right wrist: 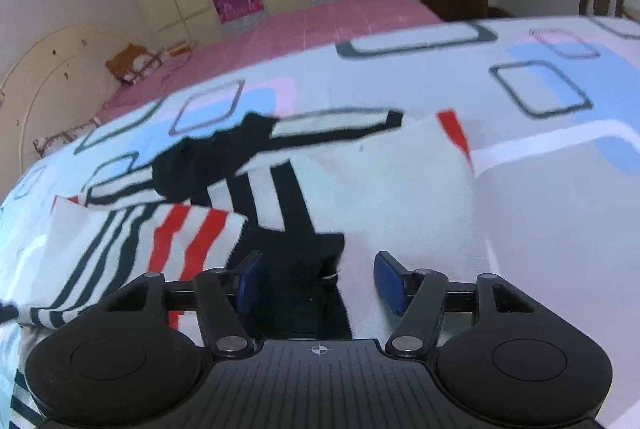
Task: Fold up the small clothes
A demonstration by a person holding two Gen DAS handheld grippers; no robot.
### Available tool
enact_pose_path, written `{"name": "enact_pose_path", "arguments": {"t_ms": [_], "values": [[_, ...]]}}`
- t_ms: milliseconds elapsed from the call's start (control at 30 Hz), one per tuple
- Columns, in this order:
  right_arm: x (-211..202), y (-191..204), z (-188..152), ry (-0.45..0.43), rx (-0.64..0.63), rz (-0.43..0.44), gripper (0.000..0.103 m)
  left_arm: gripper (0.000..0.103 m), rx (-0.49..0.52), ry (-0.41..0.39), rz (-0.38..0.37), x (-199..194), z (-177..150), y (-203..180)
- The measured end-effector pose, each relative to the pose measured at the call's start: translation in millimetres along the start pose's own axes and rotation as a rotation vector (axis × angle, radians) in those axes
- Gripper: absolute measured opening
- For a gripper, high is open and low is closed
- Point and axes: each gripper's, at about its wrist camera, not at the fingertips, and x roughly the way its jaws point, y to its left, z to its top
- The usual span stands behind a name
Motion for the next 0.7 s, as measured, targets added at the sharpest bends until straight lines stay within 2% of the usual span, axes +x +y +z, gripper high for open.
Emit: {"name": "enact_pose_path", "arguments": {"t_ms": [133,200,233,333,400,433,467,633,700], "values": [[5,6,-1,0.0,-0.026,-0.017,0.061,0.064,-0.039,0.007,-0.002,41,22,0],[7,10,-1,0.0,-0.04,-0.008,0.05,0.061,-0.08,0.018,-0.001,62,31,6],[9,13,0,0.004,-0.052,-0.006,0.038,0.059,-0.1,0.025,0.003,70,34,9],[14,17,0,0.0,-0.07,-0.012,0.038,0.045,-0.161,0.034,-0.013,90,40,20],[16,18,0,-0.009,-0.074,-0.005,0.034,0.025,-0.178,0.012,-0.014,92,44,23],[16,20,0,-0.017,-0.081,-0.005,0.019,0.021,-0.179,0.003,-0.006,93,45,23],[16,22,1,-0.027,-0.093,-0.013,0.008,0.015,-0.181,-0.01,0.005,92,45,23],[19,30,5,-0.054,-0.15,-0.011,0.008,0.013,-0.24,-0.051,0.082,97,38,34],[30,26,1,-0.033,-0.176,-0.075,0.007,0.013,-0.234,-0.063,0.09,98,37,34]]}}
